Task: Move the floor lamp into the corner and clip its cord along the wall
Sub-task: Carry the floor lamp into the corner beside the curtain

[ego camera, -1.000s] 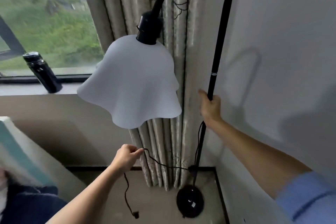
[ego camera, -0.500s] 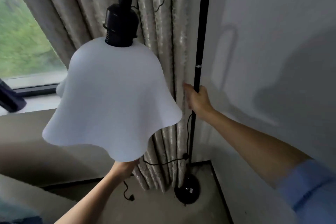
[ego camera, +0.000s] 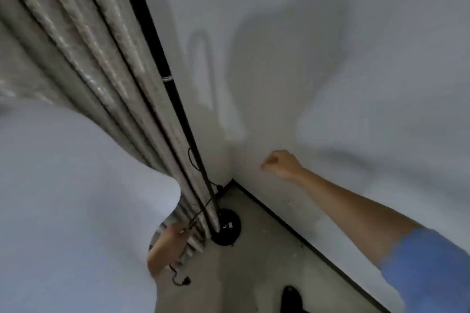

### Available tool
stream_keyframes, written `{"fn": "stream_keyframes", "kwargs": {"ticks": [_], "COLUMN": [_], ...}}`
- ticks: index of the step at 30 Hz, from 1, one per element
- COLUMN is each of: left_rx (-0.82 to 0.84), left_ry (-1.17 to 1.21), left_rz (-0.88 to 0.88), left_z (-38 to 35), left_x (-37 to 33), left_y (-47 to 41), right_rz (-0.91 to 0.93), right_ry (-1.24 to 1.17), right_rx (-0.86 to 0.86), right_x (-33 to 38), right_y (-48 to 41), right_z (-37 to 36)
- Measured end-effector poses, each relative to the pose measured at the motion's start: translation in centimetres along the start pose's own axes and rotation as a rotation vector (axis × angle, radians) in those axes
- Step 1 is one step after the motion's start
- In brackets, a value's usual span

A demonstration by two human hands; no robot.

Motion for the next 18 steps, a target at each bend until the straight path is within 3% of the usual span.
{"fn": "stream_keyframes", "kwargs": {"ticks": [7,18], "left_rx": [0.263,0.358], "left_ry": [-0.059,-0.148], "left_rz": [-0.115,-0.23], "left_z": [-9.9,-26.1], "left_x": [-7.7,-10.3], "left_y": [1.2,-5.7], "right_rz": [-0.258,-0.51], "right_ry": [-0.054,-0.11], "right_rx": [-0.172,-0.178], "right_x": [-14.9,-34.2], "right_y": [5.2,8.0], "right_z": [4.8,0.1]}}
Point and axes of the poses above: each hand's wrist, its own y-axis away from the middle knuckle, its own z-axis out of the back of the hand, x = y × z, the point moved 3 cm from there along -y, towards the middle knuckle, and after that the axes turned 2 degrees about -x, right-handed, at the moved point
